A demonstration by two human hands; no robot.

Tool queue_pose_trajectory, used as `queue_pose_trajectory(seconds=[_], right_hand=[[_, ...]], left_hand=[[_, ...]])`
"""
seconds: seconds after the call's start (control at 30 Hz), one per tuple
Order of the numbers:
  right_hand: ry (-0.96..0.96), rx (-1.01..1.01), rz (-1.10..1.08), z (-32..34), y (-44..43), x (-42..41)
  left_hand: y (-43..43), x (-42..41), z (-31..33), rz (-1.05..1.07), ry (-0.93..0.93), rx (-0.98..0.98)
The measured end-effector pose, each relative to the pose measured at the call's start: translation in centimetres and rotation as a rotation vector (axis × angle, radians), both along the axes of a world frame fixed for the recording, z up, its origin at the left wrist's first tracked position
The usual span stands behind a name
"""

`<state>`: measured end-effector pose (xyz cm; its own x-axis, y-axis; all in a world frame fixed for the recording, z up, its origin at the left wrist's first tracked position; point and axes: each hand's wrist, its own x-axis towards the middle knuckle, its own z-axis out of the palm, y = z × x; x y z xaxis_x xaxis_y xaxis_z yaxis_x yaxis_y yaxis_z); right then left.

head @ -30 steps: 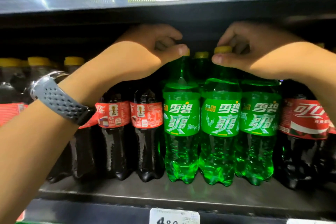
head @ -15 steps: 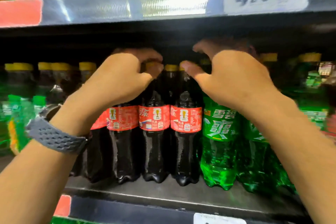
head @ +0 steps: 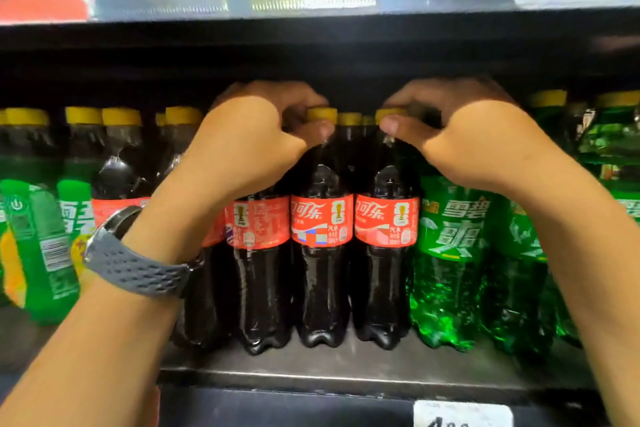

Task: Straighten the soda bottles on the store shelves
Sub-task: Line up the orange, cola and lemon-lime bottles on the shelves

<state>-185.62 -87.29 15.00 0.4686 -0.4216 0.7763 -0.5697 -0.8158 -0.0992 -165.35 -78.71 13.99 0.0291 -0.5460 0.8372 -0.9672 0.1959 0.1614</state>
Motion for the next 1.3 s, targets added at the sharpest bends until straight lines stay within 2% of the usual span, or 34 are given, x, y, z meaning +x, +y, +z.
queue_pose_trajectory(seconds=[0.1, 0.23, 0.4, 0.53, 0.67, 0.8, 0.97, 1.3], right_hand=[[0.036, -0.008, -0.008, 0.0, -0.4, -0.3], [-0.028, -0.034, -0.049, -0.7, -0.6, 0.0], [-0.063, -0.046, 0.004, -0.4, -0.9, 0.0], [-0.003, -0.073, 0.030, -0.2, -0.9, 0.0], [0.071, -0.089, -0.011, 0.1, -1.2, -0.3], [-0.005, -0.042, 0.016, -0.4, -1.1, -0.3], [-0.087, -0.030, 0.018, -0.6, -1.1, -0.1], [-0.064, -0.017, 0.016, -0.7, -0.5, 0.0]], left_hand=[[0.1, -0.2, -0.2, -0.004, 0.015, -0.012], [0.0, -0.5, -0.2, 0.007, 0.032, -0.006], [0.2, -0.7, 0.3, 0.010, 0.058, 0.043], [0.0, -1.1, 0.3, -0.016, 0.121, 0.000], [-0.1, -1.1, 0.4, 0.010, 0.092, 0.014], [0.0, -0.4, 0.6, -0.042, 0.077, 0.087], [-0.4, -0.1, 0.2, -0.074, 0.078, 0.006], [-0.5, -0.3, -0.1, -0.065, 0.061, -0.066]])
